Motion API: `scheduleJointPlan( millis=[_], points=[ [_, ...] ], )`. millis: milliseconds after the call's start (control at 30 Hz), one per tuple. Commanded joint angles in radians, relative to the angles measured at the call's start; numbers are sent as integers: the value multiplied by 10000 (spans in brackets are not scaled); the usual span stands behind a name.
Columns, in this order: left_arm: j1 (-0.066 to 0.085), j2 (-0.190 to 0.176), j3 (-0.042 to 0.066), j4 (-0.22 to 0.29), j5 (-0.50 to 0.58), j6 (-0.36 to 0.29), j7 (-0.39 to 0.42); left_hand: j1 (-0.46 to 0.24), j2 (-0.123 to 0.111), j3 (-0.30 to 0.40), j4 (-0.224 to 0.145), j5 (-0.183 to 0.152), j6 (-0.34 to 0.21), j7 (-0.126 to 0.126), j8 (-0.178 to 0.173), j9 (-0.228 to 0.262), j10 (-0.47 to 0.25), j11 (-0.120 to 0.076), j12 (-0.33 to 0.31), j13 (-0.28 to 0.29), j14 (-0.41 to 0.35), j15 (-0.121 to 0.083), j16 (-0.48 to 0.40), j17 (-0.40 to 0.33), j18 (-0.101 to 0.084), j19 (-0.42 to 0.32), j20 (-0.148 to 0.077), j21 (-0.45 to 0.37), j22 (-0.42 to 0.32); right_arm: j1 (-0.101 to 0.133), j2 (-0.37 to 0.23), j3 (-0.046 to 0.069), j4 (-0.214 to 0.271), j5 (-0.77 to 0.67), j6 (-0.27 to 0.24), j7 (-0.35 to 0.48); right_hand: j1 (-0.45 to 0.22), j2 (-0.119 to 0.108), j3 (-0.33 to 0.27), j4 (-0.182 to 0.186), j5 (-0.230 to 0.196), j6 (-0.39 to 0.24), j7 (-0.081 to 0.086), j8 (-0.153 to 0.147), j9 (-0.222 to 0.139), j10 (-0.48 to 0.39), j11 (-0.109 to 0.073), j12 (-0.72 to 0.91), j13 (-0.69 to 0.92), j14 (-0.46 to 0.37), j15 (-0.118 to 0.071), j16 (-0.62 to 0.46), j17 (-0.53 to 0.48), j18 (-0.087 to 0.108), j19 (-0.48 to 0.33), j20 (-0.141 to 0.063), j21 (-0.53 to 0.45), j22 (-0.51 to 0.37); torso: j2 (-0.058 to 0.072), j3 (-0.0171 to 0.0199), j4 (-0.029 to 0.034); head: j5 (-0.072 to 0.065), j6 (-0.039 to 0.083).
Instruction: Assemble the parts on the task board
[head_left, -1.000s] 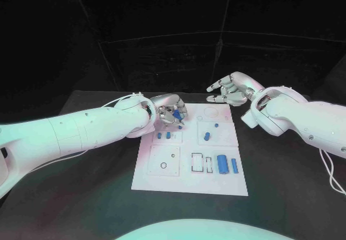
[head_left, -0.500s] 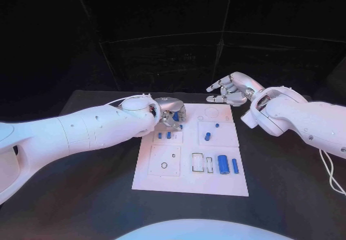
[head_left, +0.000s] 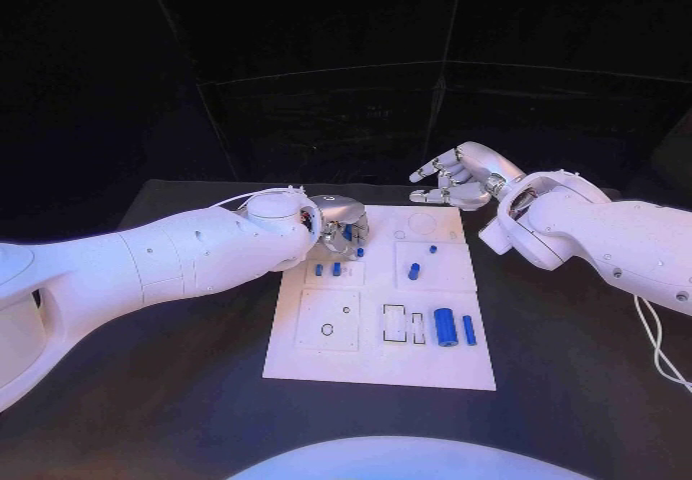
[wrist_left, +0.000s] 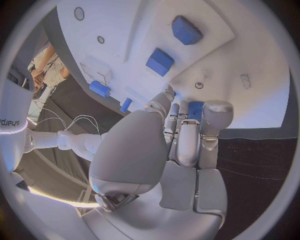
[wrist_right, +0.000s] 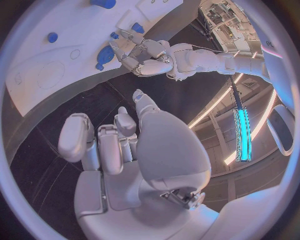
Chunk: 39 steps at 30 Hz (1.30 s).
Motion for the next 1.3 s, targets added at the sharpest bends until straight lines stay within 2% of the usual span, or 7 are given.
scheduleJointPlan(
  millis=[33,200,400,500,667,833,1300],
  points=[
    [9,38,8,-13,-135,275,-41,-18,108,101,13,54,130,-16,-63,-17,151,-1,-45,-27,53,1,41,-19,-159,84,-6,114,79,18,19,7,9,-17,-78,92,4,96,-55,-9,67,67,17,37,9,-33,-23,-52,5,614,-64,-65,758,120,-87,-15,-57,-1,3,4,4,52,1],
    [5,98,9,-64,-135,405,-6,16,142,225,-10,49,302,-77,-80,-47,371,-59,-94,-81,50,-46,52,-60,-210,162,-37,398,348,18,38,7,10,-17,-79,99,-4,110,-54,3,73,65,17,37,7,-27,-22,-54,2,614,-65,-66,758,119,-83,-17,-56,5,6,2,-10,92,-18],
    [-5,161,9,-137,-135,440,-9,-43,129,277,17,37,391,-86,-120,-80,510,-74,-155,-125,58,-57,69,-80,-263,239,-57,662,595,18,49,7,15,-17,-65,106,-4,110,-54,3,73,65,17,37,7,-27,-22,-54,2,614,-65,-66,758,119,-83,-17,-56,5,-2,0,-10,50,-60],
    [-15,186,9,-153,-134,417,-17,-70,110,282,27,29,404,-80,-140,-93,550,-73,-173,-135,64,-56,78,-79,-280,264,-59,744,670,18,55,7,21,-17,-63,108,-4,110,-54,3,73,65,17,37,7,-27,-22,-54,2,614,-65,-66,758,119,-83,-17,-56,5,-9,17,-5,47,-42],
    [-25,218,10,-161,-130,412,-2,-97,93,291,38,21,398,-70,-174,-112,591,-72,-195,-146,70,-55,84,-88,-293,285,-61,809,731,18,59,8,39,-17,-60,118,-4,110,-54,3,73,65,17,37,7,-27,-22,-54,2,614,-65,-66,758,119,-83,-17,-56,5,-3,4,0,0,-68],
    [-37,231,10,-152,-95,414,2,-140,86,299,62,15,387,-59,-213,-133,611,-67,-228,-161,71,-52,83,-110,-299,293,-62,836,760,19,39,8,72,-17,-64,133,-9,128,-54,16,83,61,17,36,4,-20,-24,-59,-8,616,-66,-66,761,119,-83,-19,-59,2,0,21,-11,-17,-79],
    [-48,307,11,-155,38,695,-152,-197,159,378,118,23,423,-48,-275,-171,661,-63,-302,-187,72,-49,79,-160,-308,305,-59,885,816,21,7,8,122,-17,-65,122,-9,128,-54,16,83,61,17,36,4,-20,-24,-59,-8,616,-66,-66,761,119,-83,-19,-59,2,0,1,3,-58,-84]
  ],
)
